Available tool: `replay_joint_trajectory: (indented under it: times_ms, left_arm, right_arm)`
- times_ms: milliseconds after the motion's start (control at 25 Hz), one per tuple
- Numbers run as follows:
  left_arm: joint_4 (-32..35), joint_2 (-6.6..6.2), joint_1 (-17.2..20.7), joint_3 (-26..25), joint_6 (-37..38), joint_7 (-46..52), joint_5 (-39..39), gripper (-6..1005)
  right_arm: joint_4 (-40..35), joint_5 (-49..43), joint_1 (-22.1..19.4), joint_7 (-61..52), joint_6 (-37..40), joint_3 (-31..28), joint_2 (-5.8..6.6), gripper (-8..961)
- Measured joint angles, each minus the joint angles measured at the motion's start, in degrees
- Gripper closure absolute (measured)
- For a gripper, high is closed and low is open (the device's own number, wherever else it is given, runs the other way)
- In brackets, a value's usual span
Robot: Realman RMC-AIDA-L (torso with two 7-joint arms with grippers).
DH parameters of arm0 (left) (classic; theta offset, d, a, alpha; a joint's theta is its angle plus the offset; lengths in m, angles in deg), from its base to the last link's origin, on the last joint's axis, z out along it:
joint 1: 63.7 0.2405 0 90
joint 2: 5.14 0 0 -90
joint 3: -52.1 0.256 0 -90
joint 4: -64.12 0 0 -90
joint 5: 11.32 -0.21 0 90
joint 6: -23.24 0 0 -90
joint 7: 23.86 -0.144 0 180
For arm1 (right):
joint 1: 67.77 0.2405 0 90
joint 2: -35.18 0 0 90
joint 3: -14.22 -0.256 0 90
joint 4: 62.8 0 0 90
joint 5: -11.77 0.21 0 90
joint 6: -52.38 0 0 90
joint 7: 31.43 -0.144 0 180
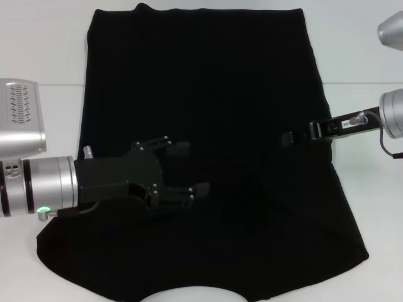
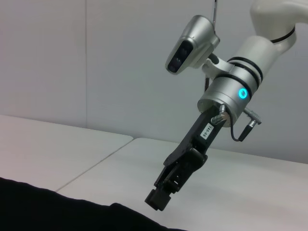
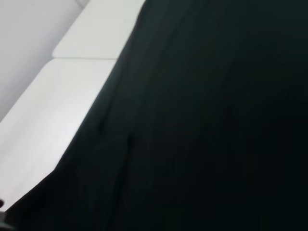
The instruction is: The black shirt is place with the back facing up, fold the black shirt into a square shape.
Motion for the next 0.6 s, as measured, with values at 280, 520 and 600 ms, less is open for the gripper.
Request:
replay_joint_trajectory:
  times_ms: [280,520,600]
  left_arm:
    - [0.0,-0.19,0.2,-0.4,-1.4,0.4,1.4,86]
    - [2.2,-2.2,0.9,-2.1,-0.8,11.1,0.7,101]
    - [3.9,-2.8,1.6,-2.4,-0.6,15.8,-0.7,105]
  right_arm:
    - [-0.7,0.0,-0.2,-0.2,-0.3,-0.1,0.14,723]
    - [-0.3,3.0,-2.7,3.8,1.6,-0.6,0.36,455]
    - [-0.2,5.4,-4.0,6.9,2.3,-0.6,0.14,334]
